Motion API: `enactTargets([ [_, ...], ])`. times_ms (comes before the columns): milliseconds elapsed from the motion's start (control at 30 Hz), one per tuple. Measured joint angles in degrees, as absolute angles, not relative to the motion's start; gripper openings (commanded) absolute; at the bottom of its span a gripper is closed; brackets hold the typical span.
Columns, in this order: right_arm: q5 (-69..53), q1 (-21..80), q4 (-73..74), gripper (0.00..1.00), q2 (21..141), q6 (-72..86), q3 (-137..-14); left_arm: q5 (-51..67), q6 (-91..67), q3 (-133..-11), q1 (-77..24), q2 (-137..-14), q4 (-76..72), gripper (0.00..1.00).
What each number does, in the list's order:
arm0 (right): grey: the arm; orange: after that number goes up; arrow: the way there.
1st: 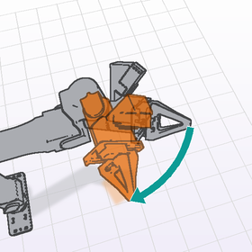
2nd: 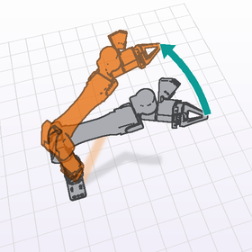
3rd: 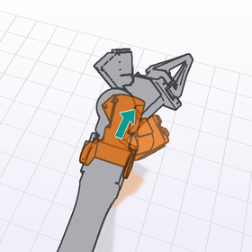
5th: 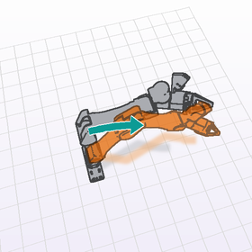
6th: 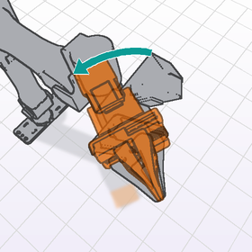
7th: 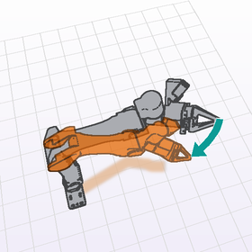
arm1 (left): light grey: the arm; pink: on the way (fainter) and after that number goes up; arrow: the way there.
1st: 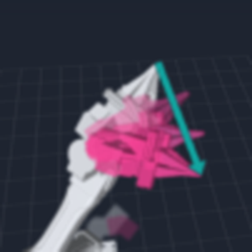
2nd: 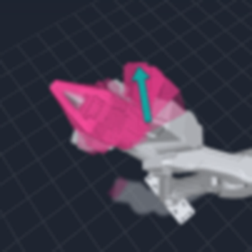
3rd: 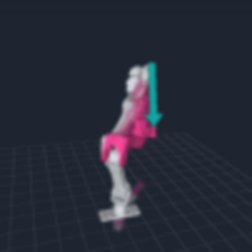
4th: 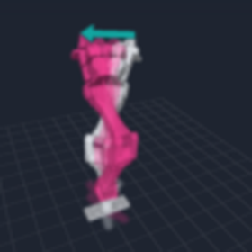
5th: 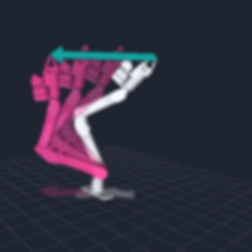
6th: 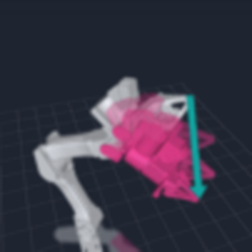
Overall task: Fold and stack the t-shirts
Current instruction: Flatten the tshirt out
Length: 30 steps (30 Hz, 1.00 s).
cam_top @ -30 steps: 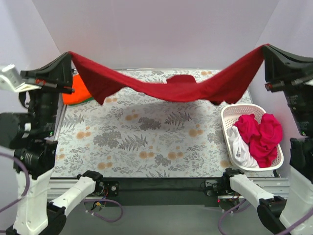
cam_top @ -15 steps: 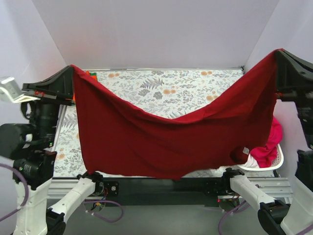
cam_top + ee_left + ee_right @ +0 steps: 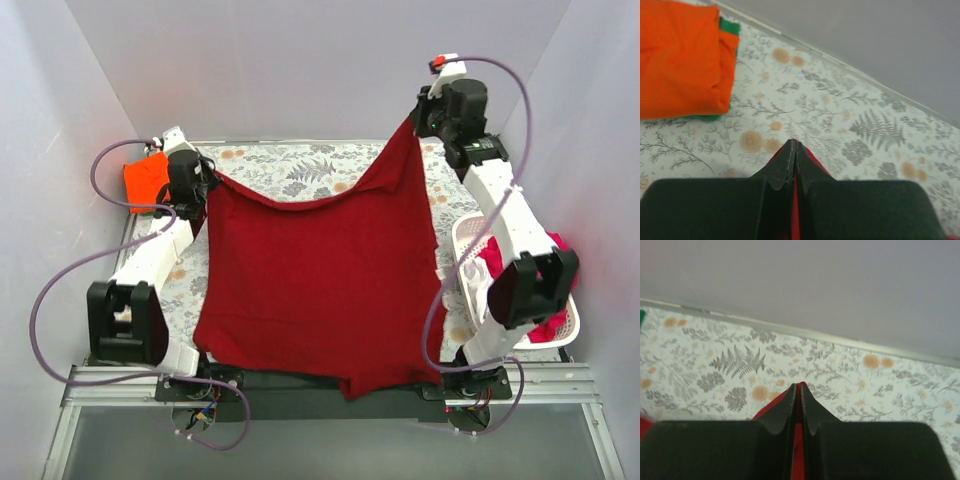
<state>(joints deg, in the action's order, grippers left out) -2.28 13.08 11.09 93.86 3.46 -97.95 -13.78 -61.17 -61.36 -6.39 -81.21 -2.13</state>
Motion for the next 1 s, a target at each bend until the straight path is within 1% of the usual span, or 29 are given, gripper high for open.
enactTargets([
  [100, -2.26, 13.08, 12.19, 0.01, 100.09, 4.1, -98.74, -11.68, -62.41, -61.34, -3.01, -86.48, -4.03, 0.0],
  [200, -2.31, 13.08, 12.82, 0.01, 101.78, 4.38, -99.96, -9.58, -62.57, -62.04, -2.52, -87.29, -6.35, 0.0],
  [433, -2.26, 13.08, 9.28, 0.01, 101.16, 4.54, -104.6, -4.73, -62.61, -69.12, -2.02, -89.21, -10.46, 0.0],
  [733, -2.46, 13.08, 8.95, 0.01, 100.97, 4.51, -104.01, -1.26, -62.61, -67.88, -1.83, -91.5, -10.74, 0.0],
  [1000, -2.7, 13.08, 8.95, 0.01, 97.91, 4.51, -98.5, -0.69, -62.39, -65.93, -1.83, -90.17, -10.55, 0.0],
])
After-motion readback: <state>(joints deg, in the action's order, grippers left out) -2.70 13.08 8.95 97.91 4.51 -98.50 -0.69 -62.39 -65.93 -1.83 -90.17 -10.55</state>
